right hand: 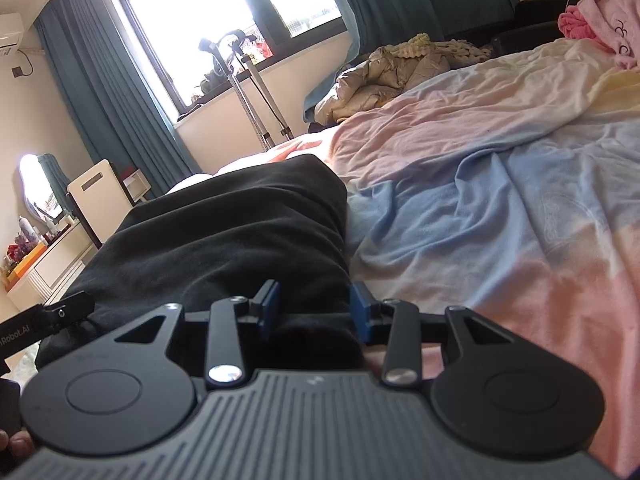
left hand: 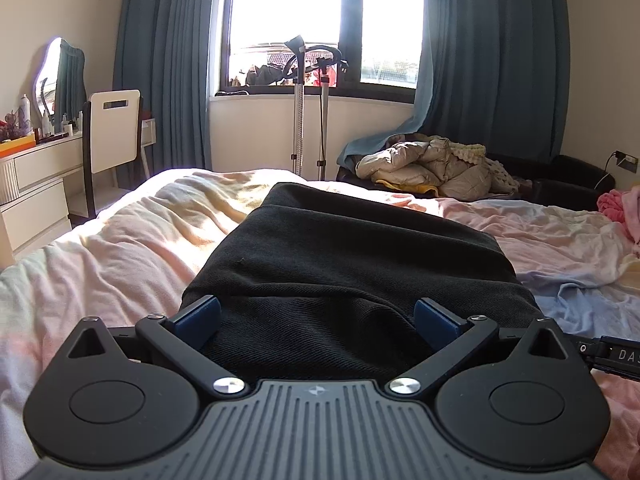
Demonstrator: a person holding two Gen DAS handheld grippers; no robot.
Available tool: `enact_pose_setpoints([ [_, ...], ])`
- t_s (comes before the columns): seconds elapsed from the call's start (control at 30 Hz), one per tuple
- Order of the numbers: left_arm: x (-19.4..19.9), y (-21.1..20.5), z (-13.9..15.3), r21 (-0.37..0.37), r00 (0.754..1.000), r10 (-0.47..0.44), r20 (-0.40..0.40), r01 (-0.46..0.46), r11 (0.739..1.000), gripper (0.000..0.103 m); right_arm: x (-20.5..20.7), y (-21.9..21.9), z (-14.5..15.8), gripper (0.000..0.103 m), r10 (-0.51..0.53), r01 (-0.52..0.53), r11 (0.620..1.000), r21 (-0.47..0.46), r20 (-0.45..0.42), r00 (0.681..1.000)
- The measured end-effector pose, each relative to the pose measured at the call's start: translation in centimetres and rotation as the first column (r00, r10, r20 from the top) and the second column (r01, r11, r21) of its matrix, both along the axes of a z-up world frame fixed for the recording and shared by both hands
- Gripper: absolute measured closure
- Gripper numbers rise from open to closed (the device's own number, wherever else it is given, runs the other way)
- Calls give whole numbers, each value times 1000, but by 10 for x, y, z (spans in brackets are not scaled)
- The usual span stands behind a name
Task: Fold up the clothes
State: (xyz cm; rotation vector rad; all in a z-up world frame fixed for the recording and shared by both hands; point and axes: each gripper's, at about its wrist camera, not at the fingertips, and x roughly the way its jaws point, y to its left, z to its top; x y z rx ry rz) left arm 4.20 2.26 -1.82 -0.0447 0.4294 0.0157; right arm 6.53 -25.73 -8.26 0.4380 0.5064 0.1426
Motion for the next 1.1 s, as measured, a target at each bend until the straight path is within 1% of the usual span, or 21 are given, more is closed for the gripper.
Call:
enact_pose_setpoints([
  [0.07,-8,5,4,-67,1000,-4,-17,3,998,0,-1,-1,0,62,1,-1,1000,-1,-2,1000],
  [0.1,-12,9,6,-114,1000,-6,-28,2,993,0,-2,-3,0,62,2,-2,1000,4,-5,1000],
  [0.2,-20,18,7,-234,997,-9,-71,-8,972,0,-2,-6,0,62,4,-4,1000,14,-10,1000],
  [0.23,-20,22,3,-281,995,-15,-97,-13,960,0,-2,-6,0,62,5,-5,1000,17,-11,1000],
  [0.33,-17,33,-9,-414,983,-32,-181,-46,909,0,-1,-8,-1,62,6,-6,1000,29,-14,1000],
  [0.4,-11,43,-21,-492,969,-43,-243,-85,866,0,0,-9,-1,62,5,-5,999,41,-17,1000],
  [0.57,3,64,-48,-627,943,-36,-330,-191,755,0,4,-11,-4,62,2,-1,998,67,-20,1000],
  [0.67,7,74,-61,-685,934,-34,-357,-236,689,0,5,-12,-5,61,-1,3,997,82,-20,1000],
  [0.7,8,77,-63,-696,933,-34,-358,-243,676,0,6,-12,-5,61,-2,4,996,84,-20,1000],
  [0.77,8,79,-65,-706,933,-34,-357,-246,664,0,7,-12,-5,61,-5,6,996,89,-19,1000],
  [0.87,9,79,-66,-710,936,-33,-352,-244,660,0,8,-11,-6,61,-7,9,996,91,-17,1000],
  [0.97,9,81,-69,-723,937,-36,-347,-243,646,0,8,-11,-6,60,-9,10,996,93,-17,1000],
  [1.07,8,84,-72,-749,941,-41,-336,-240,617,0,8,-13,-6,60,-11,13,995,99,-20,1000],
  [1.1,6,86,-73,-762,943,-43,-331,-240,602,0,8,-13,-7,59,-11,13,995,101,-20,1000],
])
